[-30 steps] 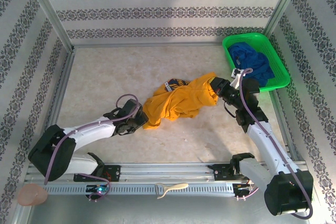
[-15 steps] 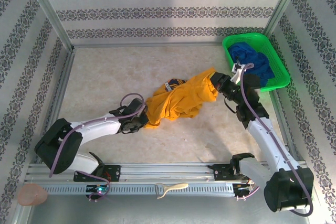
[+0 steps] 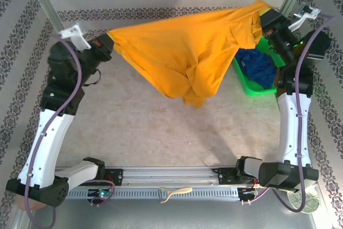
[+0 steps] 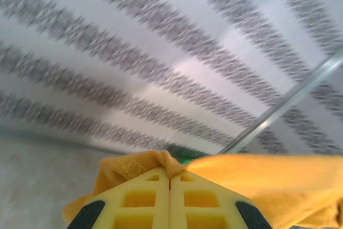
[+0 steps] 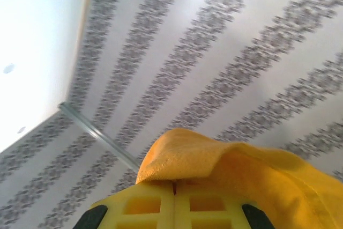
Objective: Fold the inside-out t-shirt
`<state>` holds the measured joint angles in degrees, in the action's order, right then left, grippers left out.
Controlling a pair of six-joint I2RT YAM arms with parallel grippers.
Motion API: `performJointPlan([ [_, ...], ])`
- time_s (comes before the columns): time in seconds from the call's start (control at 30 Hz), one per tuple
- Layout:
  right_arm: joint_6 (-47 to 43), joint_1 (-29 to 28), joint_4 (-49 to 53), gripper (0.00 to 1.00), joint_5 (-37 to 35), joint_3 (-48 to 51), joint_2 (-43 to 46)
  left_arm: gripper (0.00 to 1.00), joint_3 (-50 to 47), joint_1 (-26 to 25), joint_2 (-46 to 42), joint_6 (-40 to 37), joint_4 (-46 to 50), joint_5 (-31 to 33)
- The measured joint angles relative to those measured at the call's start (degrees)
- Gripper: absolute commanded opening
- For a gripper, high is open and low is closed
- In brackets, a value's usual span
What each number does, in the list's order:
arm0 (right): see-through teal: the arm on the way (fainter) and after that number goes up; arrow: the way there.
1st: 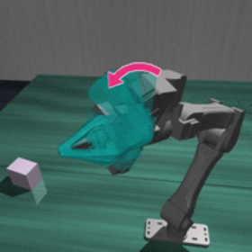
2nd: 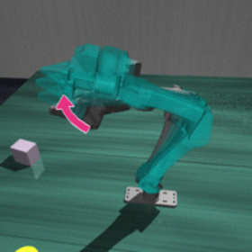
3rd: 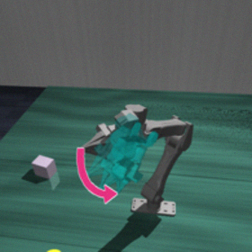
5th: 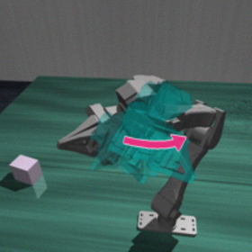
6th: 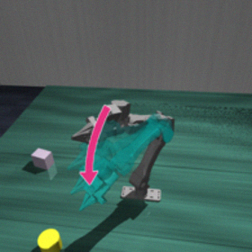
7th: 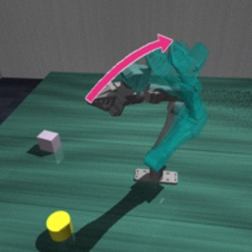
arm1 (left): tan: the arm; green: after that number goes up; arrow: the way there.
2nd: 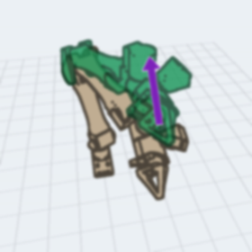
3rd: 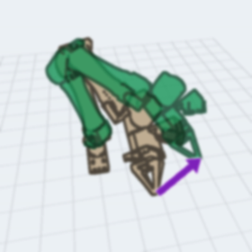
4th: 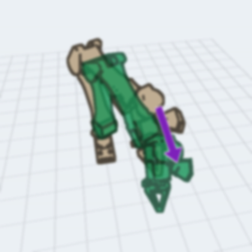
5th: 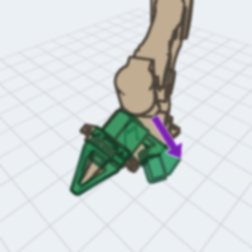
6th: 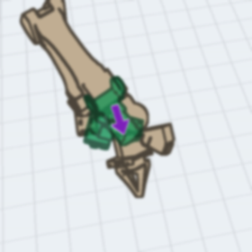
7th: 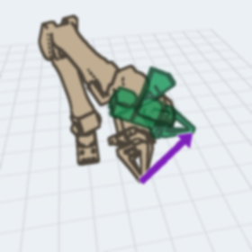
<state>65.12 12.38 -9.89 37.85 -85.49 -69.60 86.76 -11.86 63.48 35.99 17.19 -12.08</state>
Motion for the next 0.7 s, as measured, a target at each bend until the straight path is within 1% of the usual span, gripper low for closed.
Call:
performJointPlan([
  [0.17, 2.32, 0.00, -0.66, 0.00, 1.90, -1.99, 0.76, 0.00, 1.22, 2.69, 1.27, -0.90, -4.72, -7.58],
  [0.3, 4.31, 0.00, -1.11, 0.00, 3.48, -2.01, 0.70, 0.00, 0.07, 4.70, 3.02, 0.76, -10.05, -11.61],
  [0.4, 5.44, 0.00, -1.31, 0.00, 4.07, -3.89, 0.39, 0.00, -0.20, 6.23, 3.10, 3.58, -13.94, -12.02],
  [0.53, 5.22, 0.00, -1.29, 0.00, 4.07, -7.08, 0.33, 0.00, 5.95, 7.52, 5.86, 4.37, -11.80, -11.26],
  [0.63, 5.05, 0.00, -1.57, 0.00, 4.04, -7.15, 0.39, 0.00, 6.14, 9.22, 8.07, 5.44, -11.26, -11.54],
  [0.67, 4.83, -0.09, -1.49, 0.00, 4.04, -6.64, 0.42, 0.02, 5.33, 10.10, 9.33, 5.79, -11.15, -11.76],
  [0.7, 4.44, -0.35, -1.27, 0.00, 4.07, -6.12, 0.44, 0.14, 4.35, 10.99, 10.69, 6.14, -11.02, -12.15],
])
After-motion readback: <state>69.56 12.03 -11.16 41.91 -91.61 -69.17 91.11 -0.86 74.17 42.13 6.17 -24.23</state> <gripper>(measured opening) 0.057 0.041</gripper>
